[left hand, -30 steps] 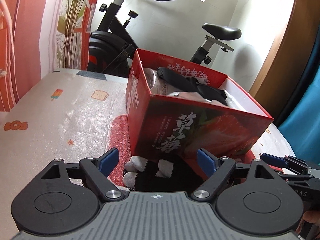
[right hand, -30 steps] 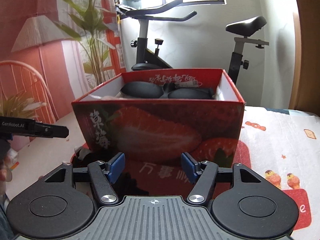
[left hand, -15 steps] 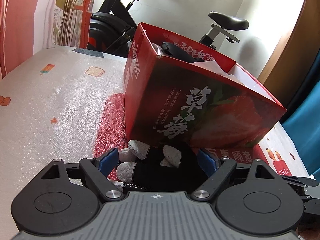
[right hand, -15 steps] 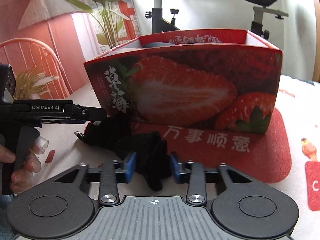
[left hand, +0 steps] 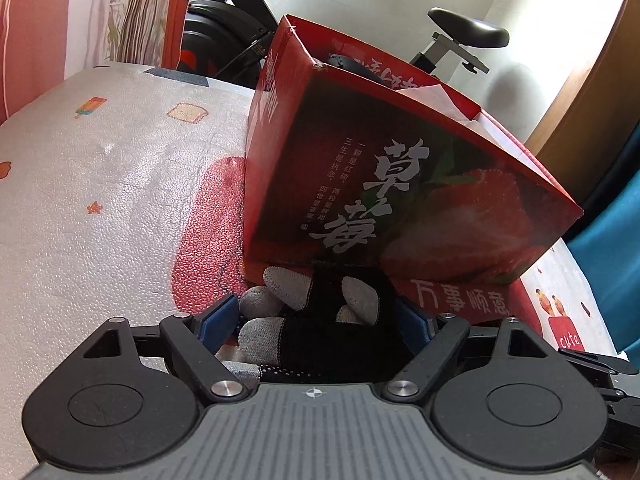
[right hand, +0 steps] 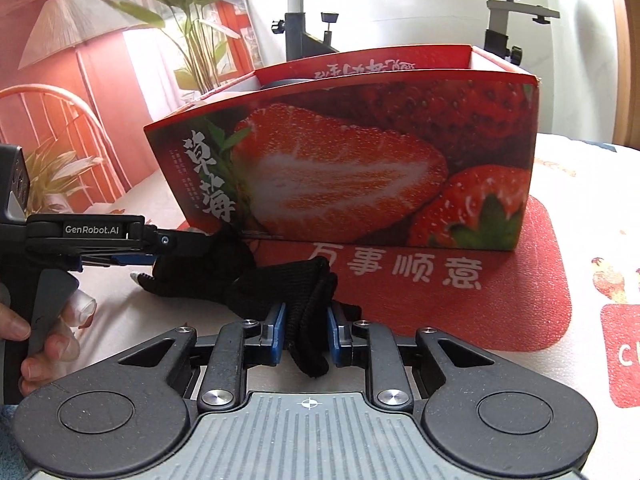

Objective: Organize soft objects
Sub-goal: 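Lift the black gloves with both grippers over the red box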

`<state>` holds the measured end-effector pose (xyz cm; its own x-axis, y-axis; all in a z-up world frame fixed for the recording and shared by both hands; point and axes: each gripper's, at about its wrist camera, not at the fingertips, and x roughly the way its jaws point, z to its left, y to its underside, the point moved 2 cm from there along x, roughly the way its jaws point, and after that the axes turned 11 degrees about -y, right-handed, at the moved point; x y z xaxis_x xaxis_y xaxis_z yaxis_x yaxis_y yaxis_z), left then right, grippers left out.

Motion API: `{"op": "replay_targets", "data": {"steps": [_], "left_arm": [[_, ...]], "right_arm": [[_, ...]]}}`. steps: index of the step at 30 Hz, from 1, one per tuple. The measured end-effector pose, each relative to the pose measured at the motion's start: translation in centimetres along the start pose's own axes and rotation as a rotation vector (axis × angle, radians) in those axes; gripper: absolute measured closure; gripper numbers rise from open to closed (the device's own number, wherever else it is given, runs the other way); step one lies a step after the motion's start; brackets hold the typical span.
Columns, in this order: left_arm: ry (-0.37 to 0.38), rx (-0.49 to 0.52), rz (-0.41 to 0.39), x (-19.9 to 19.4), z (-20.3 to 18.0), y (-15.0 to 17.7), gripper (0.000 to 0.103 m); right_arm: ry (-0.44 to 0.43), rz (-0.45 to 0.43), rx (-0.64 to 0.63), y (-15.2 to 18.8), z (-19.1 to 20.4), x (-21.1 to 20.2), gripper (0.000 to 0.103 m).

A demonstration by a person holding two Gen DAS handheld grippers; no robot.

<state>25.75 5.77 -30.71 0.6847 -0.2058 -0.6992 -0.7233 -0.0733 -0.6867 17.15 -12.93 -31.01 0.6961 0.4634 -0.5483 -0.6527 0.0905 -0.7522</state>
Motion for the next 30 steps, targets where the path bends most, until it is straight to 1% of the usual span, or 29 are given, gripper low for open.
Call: {"op": "replay_targets", "data": {"steps": [5, 7, 8, 9, 10, 11, 12, 13, 15, 18, 20, 23, 26, 30], "left_arm": [[-0.009, 0.022, -0.001, 0.0, -0.4, 0.3, 0.02], [-0.012, 0.036, -0.002, 0.0, -0.6, 0.4, 0.029], [-0.015, 0.048, -0.004, -0.1, -0.7, 0.5, 0.038], [-0.009, 0.057, -0.003, -0.2, -0.9, 0.6, 0.051], [0.008, 0.062, 0.005, -0.2, -1.1, 0.7, 0.058], [0.025, 0.062, 0.014, -0.3, -1.3, 0.8, 0.069], [0.023, 0.067, 0.01, -0.5, -1.6, 0.9, 0.079], [0.015, 0.079, -0.001, -0.8, -1.9, 1.0, 0.085], [0.008, 0.093, -0.017, -1.5, -2.5, 1.0, 0.086], [0.021, 0.068, -0.048, -3.0, -2.5, 0.7, 0.087], [0.038, 0.051, -0.081, -4.4, -2.4, 0.2, 0.087], [0.049, 0.052, -0.142, -6.7, -2.5, -0.8, 0.087], [0.063, 0.058, -0.208, -8.9, -3.0, -2.6, 0.087], [0.076, 0.079, -0.289, -11.0, -4.0, -5.9, 0.087]], "right_arm": [[0.008, 0.003, 0.002, 0.1, -0.2, -0.2, 0.083], [0.013, 0.005, 0.002, 0.1, -0.4, -0.3, 0.084], [0.016, 0.004, 0.004, 0.1, -0.5, -0.4, 0.084], [0.022, 0.003, 0.005, 0.1, -0.6, -0.5, 0.084], [0.026, 0.002, 0.007, 0.1, -0.7, -0.6, 0.085], [0.027, 0.0, 0.011, 0.1, -0.8, -0.7, 0.085], [0.026, -0.001, 0.014, 0.0, -0.9, -0.8, 0.086], [0.026, -0.002, 0.015, 0.0, -0.9, -0.9, 0.088], [0.026, -0.008, 0.008, -0.1, -0.7, -1.2, 0.09], [0.027, -0.033, -0.025, -0.6, -0.2, -2.1, 0.091], [0.02, -0.055, -0.041, -1.1, 0.1, -2.8, 0.092], [0.004, -0.094, -0.063, -2.2, 0.6, -4.0, 0.092], [-0.014, -0.135, -0.107, -3.8, 1.5, -5.3, 0.092], [-0.033, -0.201, -0.181, -7.0, 2.7, -6.8, 0.092]]}}
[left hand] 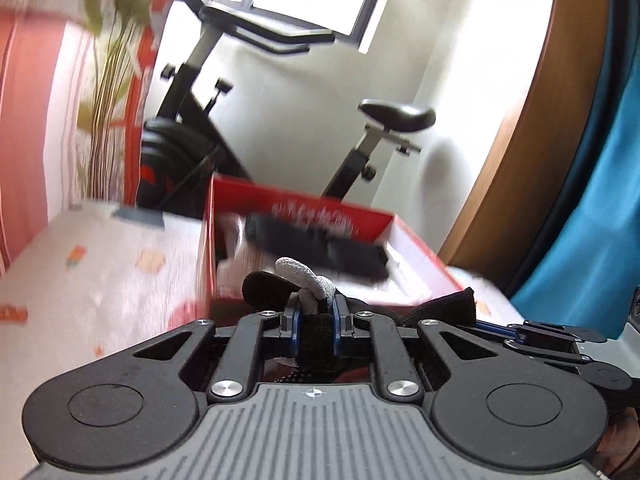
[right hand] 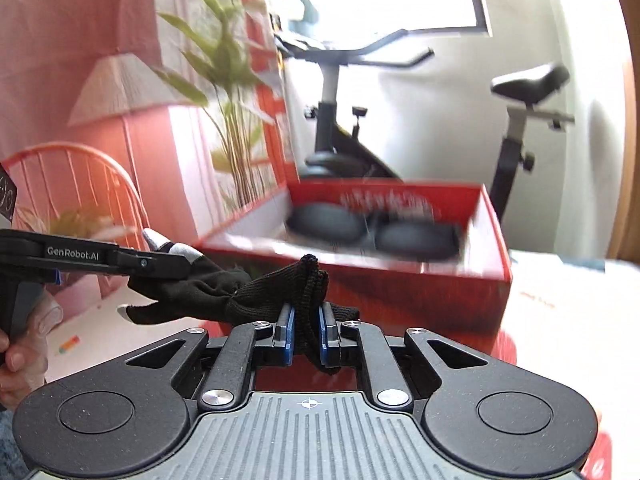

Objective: Organize soft objects
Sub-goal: 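Lift the black gloves with both grippers over the red box, then lower the gloves into the box and open both grippers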

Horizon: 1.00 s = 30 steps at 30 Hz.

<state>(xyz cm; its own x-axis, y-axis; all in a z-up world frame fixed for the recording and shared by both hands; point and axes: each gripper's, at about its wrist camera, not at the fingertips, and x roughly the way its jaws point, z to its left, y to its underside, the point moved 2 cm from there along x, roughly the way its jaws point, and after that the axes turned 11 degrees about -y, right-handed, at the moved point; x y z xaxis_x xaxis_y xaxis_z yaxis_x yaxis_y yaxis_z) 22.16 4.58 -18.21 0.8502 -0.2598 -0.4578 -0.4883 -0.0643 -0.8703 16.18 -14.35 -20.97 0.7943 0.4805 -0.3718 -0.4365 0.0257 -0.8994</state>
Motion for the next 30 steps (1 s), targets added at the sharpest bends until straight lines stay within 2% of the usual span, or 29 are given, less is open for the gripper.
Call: {"op": "replay_targets", "data": {"steps": [5, 10, 16, 20, 22, 24, 28, 29, 30], "left_arm": [[0.001, 0.027, -0.052, 1.8, -1.4, -3.9, 0.087], [-0.025, 0.018, -0.012, 6.1, -1.8, -5.5, 0.087], [-0.056, 0.029, 0.092, 11.7, -2.2, -4.6, 0.086], [-0.086, 0.045, 0.114, 13.0, -2.3, -4.0, 0.081], [-0.112, 0.043, 0.117, 12.8, -2.0, -4.0, 0.066], [-0.12, 0.032, 0.099, 12.2, -1.6, -4.3, 0.047], [-0.158, 0.029, 0.079, 10.6, -0.9, -5.3, 0.034], [-0.179, 0.029, 0.081, 10.1, -0.8, -5.6, 0.021], [-0.203, 0.032, 0.077, 9.6, -0.9, -5.9, 0.008]], "right_arm": [[-0.002, -0.062, -0.052, -4.9, -0.7, 0.5, 0.092], [0.037, -0.059, -0.056, -8.2, -3.4, 3.4, 0.092], [0.108, 0.014, 0.0, -7.9, -7.0, 7.4, 0.092], [0.168, 0.079, 0.023, -6.8, -8.6, 9.3, 0.092], [0.195, 0.109, 0.035, -6.4, -9.3, 9.9, 0.092], [0.224, 0.134, 0.04, -6.0, -9.9, 10.3, 0.092], [0.282, 0.175, 0.032, -5.6, -10.8, 10.7, 0.09], [0.296, 0.183, 0.026, -5.5, -11.0, 10.7, 0.089], [0.312, 0.181, 0.01, -5.6, -11.0, 10.6, 0.083]]}}
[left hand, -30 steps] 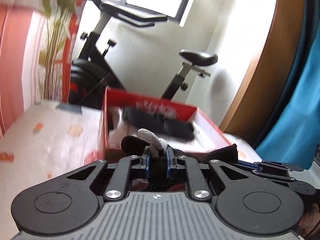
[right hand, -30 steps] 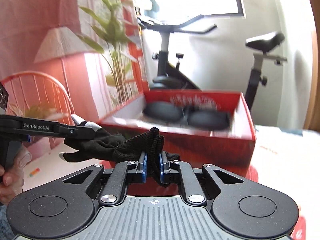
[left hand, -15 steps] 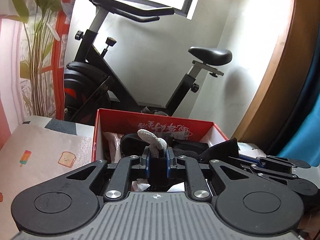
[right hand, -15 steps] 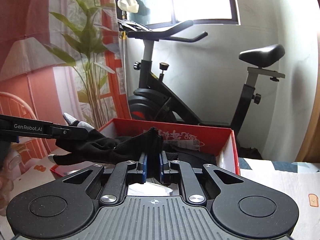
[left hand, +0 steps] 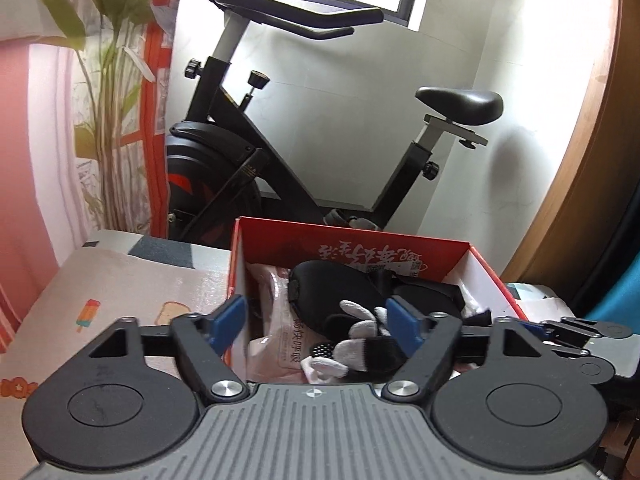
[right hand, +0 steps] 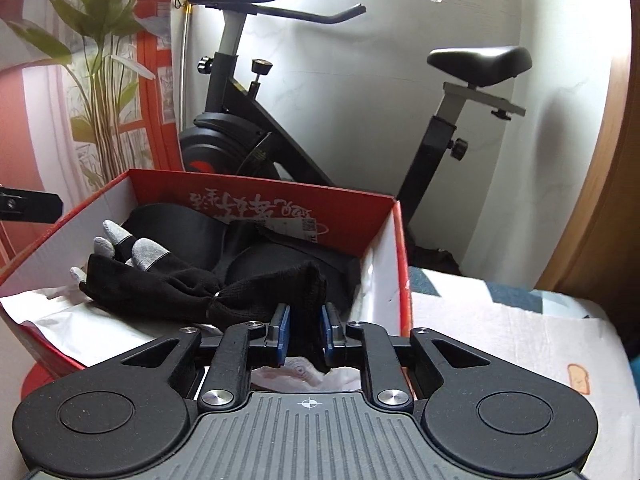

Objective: Organize soft objects

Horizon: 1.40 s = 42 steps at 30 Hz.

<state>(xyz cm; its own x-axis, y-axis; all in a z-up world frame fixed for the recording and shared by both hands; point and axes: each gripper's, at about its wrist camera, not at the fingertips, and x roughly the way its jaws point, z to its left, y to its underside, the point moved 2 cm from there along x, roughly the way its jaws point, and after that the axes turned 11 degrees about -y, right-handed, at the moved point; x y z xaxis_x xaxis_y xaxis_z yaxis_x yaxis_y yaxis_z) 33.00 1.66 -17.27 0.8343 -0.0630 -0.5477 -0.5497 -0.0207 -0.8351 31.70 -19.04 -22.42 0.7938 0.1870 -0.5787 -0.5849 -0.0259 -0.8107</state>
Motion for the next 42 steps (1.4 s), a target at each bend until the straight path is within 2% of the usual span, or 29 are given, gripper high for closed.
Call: {"op": "replay_targets", "data": {"steps": [1, 5, 6, 7, 8, 9, 12, 18, 22, 27, 33, 35, 42], "left_arm": [[-0.017, 0.003, -0.02, -0.8, 0.1, -0.3, 0.004], [-0.053, 0.035, -0.083, -3.9, 0.0, -1.5, 0.0], [-0.056, 0.032, -0.089, -4.6, -0.1, -1.7, 0.0], [-0.055, 0.028, -0.097, -5.5, -0.1, -2.0, 0.0], [-0.057, 0.027, -0.107, -6.4, -0.2, -2.2, 0.0], [-0.068, 0.03, -0.118, -7.3, -0.3, -2.3, 0.0], [-0.088, 0.041, -0.147, -9.9, -0.5, -2.4, 0.0], [-0.105, 0.018, -0.152, -15.0, -0.3, -1.8, 0.0], [-0.144, 0.057, -0.185, -18.7, -0.8, -0.8, 0.0], [-0.171, 0.092, -0.218, -22.9, -1.4, 0.5, 0.0], [-0.284, 0.147, -0.276, -27.1, -2.4, 2.1, 0.0], [-0.275, 0.143, -0.294, -28.4, -2.3, 2.6, 0.0], [-0.226, 0.068, -0.278, -31.1, -1.4, 3.7, 0.0]], "right_arm": [[0.017, -0.016, -0.014, -0.1, 0.0, -0.4, 0.08], [0.01, -0.079, -0.012, -0.9, 0.4, -3.1, 0.066], [0.011, -0.101, -0.011, -1.2, 0.5, -4.2, 0.055], [0.008, -0.124, -0.008, -1.6, 0.7, -5.2, 0.036], [0.001, -0.154, -0.004, -2.0, 0.9, -6.2, 0.026], [-0.009, -0.19, 0.001, -2.4, 1.1, -7.5, 0.011], [-0.023, -0.255, -0.016, -3.5, 2.4, -10.8, 0.0], [-0.048, -0.352, -0.045, -4.5, 5.3, -17.4, 0.0], [-0.053, -0.407, -0.018, -3.9, 6.8, -21.5, 0.0], [-0.033, -0.421, -0.004, -2.3, 8.5, -25.5, 0.0], [-0.02, -0.437, 0.025, -0.3, 9.9, -29.6, 0.0], [-0.013, -0.442, 0.034, 0.3, 10.2, -30.8, 0.0], [0.011, -0.449, 0.048, 2.0, 11.5, -34.0, 0.0]]}}
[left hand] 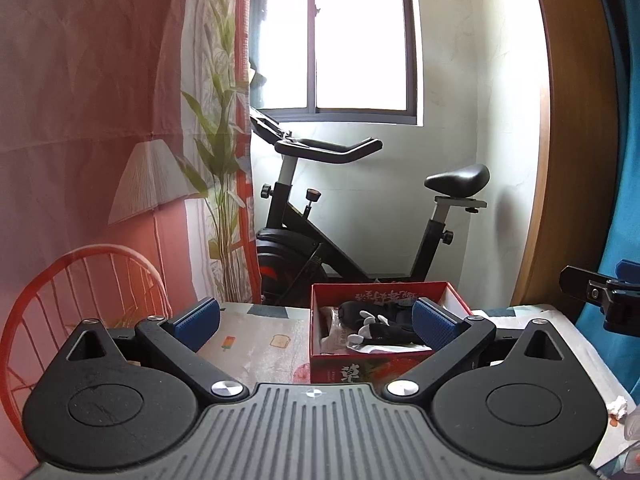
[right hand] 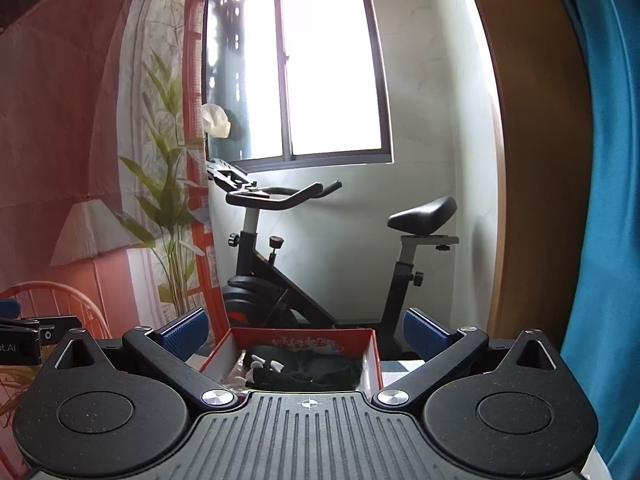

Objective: Organize soft objects

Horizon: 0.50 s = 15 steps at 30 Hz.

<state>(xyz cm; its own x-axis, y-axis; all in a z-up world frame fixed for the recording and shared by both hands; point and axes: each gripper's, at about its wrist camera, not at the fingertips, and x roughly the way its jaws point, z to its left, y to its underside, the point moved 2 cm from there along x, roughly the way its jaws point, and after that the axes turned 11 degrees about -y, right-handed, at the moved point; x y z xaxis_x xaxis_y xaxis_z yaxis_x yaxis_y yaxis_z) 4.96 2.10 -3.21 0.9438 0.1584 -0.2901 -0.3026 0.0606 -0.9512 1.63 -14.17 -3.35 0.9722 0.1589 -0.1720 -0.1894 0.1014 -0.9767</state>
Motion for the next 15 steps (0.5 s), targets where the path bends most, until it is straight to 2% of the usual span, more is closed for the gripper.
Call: {"op": "replay_targets", "data": {"steps": [15], "left_arm": [[-0.017, -0.007, -0.003, -1.8, 0.9, 0.8, 0.0]], "right_arm": [[0.007, 0.023, -0.004, 1.3, 1.6, -2.6, 0.0]]}}
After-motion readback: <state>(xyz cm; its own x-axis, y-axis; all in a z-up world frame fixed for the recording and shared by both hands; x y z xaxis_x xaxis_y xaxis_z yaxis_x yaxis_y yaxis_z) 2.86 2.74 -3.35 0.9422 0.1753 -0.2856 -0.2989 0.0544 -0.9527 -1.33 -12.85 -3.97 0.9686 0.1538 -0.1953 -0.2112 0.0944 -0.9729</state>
